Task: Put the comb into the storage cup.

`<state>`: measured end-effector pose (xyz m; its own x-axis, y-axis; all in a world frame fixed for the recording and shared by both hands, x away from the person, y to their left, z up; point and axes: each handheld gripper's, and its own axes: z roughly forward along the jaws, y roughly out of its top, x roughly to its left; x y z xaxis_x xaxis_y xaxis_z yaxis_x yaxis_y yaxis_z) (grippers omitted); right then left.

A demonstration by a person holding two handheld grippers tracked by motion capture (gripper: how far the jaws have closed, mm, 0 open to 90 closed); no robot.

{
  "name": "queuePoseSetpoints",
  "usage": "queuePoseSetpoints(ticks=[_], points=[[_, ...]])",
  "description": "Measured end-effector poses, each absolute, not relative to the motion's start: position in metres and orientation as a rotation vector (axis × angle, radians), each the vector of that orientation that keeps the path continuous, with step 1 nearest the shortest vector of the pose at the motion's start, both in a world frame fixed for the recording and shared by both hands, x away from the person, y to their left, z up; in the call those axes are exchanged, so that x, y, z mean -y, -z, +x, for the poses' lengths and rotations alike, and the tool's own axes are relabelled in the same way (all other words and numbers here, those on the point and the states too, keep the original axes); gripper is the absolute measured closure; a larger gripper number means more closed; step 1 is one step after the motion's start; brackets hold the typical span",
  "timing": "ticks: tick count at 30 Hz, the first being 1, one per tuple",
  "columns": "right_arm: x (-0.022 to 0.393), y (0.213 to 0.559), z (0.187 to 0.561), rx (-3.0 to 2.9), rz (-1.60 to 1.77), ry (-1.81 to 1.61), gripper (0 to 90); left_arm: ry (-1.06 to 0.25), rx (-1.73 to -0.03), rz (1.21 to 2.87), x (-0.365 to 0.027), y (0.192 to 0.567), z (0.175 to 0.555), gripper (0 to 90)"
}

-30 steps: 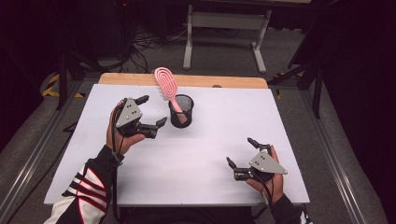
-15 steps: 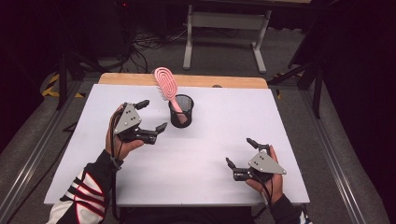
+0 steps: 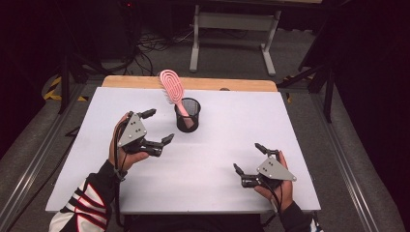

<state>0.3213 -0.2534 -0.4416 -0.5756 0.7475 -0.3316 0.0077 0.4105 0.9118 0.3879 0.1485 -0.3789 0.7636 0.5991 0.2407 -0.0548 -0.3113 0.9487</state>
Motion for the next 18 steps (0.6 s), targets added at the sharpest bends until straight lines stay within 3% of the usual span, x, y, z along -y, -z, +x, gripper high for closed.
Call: queuePoseSetpoints(ticks=[18], points=[[0.252, 0.441, 0.320, -1.903, 0.625, -1.221, 5.5, -0.693, -0.375, 1.823, -0.142, 0.391, 0.371, 6.3]])
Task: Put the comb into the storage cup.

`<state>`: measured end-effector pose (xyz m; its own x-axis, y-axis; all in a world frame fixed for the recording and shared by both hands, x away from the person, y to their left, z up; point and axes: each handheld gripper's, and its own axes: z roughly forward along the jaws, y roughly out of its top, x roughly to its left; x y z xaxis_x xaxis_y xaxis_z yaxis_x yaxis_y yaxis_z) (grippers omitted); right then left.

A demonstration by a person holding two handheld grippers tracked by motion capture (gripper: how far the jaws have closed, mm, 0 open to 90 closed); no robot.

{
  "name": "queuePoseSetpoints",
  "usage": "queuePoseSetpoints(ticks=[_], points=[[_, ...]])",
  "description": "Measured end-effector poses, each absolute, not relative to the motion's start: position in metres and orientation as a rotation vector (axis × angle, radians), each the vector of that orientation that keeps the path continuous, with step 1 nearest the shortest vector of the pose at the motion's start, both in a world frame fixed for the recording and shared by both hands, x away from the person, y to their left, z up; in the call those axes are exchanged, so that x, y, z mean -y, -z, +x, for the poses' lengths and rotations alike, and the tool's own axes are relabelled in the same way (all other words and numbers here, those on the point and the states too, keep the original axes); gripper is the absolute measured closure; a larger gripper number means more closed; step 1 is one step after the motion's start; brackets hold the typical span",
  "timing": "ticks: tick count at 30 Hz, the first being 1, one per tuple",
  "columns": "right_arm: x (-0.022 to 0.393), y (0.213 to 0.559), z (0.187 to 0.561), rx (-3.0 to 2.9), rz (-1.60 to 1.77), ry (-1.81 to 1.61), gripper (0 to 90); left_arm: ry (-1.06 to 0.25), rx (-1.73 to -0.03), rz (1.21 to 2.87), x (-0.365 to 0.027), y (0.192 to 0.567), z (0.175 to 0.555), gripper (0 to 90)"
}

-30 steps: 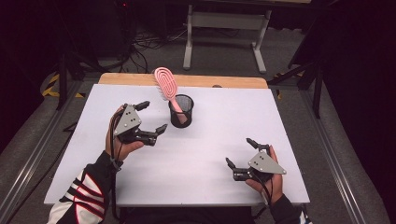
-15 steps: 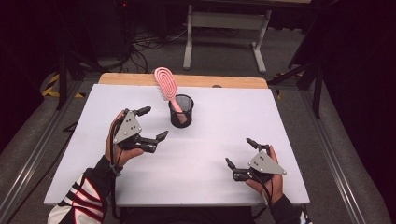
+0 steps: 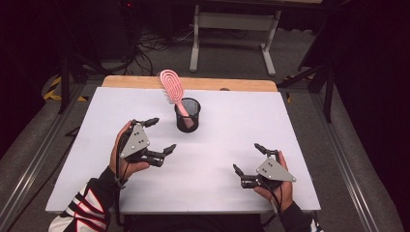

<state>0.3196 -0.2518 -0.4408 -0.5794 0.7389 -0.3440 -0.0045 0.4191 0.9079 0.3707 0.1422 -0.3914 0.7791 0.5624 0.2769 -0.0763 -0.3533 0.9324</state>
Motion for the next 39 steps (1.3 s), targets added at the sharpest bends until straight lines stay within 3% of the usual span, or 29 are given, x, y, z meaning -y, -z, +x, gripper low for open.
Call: queuePoseSetpoints(ticks=[39], points=[[0.243, 0.439, 0.314, -1.919, 0.575, -1.222, 5.4, -0.717, -0.375, 1.904, -0.161, 0.422, 0.337, 6.4]])
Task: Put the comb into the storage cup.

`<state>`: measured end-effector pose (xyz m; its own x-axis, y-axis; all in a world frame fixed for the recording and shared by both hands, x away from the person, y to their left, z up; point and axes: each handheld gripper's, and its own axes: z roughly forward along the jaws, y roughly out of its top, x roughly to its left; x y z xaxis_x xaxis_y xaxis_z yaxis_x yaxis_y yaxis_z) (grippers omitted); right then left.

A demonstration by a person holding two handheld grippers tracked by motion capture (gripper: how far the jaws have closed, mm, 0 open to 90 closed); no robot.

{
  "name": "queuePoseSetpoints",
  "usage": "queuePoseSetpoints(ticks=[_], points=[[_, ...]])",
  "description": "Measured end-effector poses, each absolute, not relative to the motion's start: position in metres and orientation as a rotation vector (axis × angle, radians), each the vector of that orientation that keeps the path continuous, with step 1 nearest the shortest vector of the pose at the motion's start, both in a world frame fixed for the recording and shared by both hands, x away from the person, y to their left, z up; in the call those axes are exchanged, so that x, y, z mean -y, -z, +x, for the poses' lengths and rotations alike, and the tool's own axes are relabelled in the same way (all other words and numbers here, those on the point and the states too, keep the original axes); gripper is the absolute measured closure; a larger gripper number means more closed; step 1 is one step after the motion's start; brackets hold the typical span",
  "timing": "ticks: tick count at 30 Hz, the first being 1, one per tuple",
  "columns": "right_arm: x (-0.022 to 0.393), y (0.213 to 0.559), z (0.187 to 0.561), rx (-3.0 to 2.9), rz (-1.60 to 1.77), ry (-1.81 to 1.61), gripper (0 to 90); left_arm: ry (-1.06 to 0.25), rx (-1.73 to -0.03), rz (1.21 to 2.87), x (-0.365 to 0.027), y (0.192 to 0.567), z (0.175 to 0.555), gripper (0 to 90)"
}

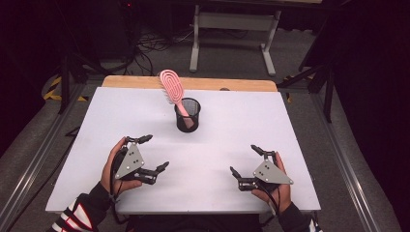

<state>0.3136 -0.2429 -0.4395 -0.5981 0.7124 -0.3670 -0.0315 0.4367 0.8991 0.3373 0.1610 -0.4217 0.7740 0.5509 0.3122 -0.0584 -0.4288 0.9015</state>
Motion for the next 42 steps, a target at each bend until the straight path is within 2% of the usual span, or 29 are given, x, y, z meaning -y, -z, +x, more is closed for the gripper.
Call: queuePoseSetpoints(ticks=[14, 42], points=[[0.240, 0.440, 0.312, -1.927, 0.567, -1.225, 5.4, -0.741, -0.417, 1.920, -0.181, 0.431, 0.326, 6.3], [0.240, 0.441, 0.314, -1.934, 0.581, -1.227, 5.1, -0.717, -0.623, 1.914, -0.235, 0.461, 0.317, 5.5]])
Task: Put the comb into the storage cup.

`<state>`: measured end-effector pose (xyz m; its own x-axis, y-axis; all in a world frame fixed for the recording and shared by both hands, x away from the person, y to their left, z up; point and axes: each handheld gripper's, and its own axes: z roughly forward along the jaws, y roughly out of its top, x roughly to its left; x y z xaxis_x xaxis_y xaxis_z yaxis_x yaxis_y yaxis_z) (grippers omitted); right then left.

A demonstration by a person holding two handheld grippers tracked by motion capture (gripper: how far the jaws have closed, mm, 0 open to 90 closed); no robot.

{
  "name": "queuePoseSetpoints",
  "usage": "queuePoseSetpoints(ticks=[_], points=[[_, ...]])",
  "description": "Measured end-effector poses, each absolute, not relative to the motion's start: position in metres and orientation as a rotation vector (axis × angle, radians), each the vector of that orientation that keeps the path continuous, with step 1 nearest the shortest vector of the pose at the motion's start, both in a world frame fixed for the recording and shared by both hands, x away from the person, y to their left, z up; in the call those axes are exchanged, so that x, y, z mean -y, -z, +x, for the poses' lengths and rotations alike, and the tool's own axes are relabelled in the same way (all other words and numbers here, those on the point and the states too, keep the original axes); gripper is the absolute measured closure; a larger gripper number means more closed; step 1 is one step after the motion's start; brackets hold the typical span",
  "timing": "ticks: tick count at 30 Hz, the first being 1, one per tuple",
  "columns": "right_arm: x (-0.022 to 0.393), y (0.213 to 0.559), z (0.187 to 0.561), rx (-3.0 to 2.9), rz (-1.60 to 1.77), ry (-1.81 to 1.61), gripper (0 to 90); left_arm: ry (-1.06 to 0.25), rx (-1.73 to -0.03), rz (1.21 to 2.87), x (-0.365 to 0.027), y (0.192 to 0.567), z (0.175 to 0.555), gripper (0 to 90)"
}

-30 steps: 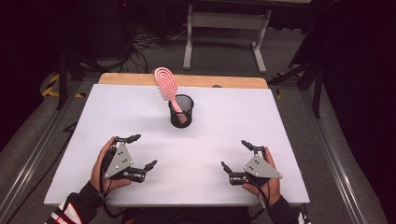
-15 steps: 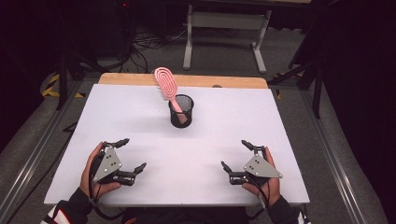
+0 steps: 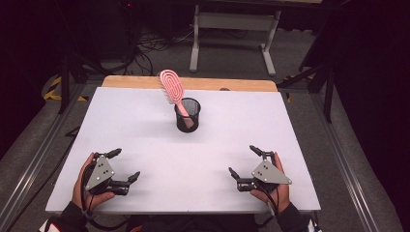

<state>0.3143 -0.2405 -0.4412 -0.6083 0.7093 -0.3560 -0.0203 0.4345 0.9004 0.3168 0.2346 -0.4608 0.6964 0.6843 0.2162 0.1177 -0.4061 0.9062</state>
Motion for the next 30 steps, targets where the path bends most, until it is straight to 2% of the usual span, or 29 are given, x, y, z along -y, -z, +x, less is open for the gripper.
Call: queuePoseSetpoints(ticks=[30], points=[[0.240, 0.442, 0.314, -1.933, 0.577, -1.228, 5.0, -0.686, -0.587, 1.882, -0.225, 0.458, 0.321, 5.1]])
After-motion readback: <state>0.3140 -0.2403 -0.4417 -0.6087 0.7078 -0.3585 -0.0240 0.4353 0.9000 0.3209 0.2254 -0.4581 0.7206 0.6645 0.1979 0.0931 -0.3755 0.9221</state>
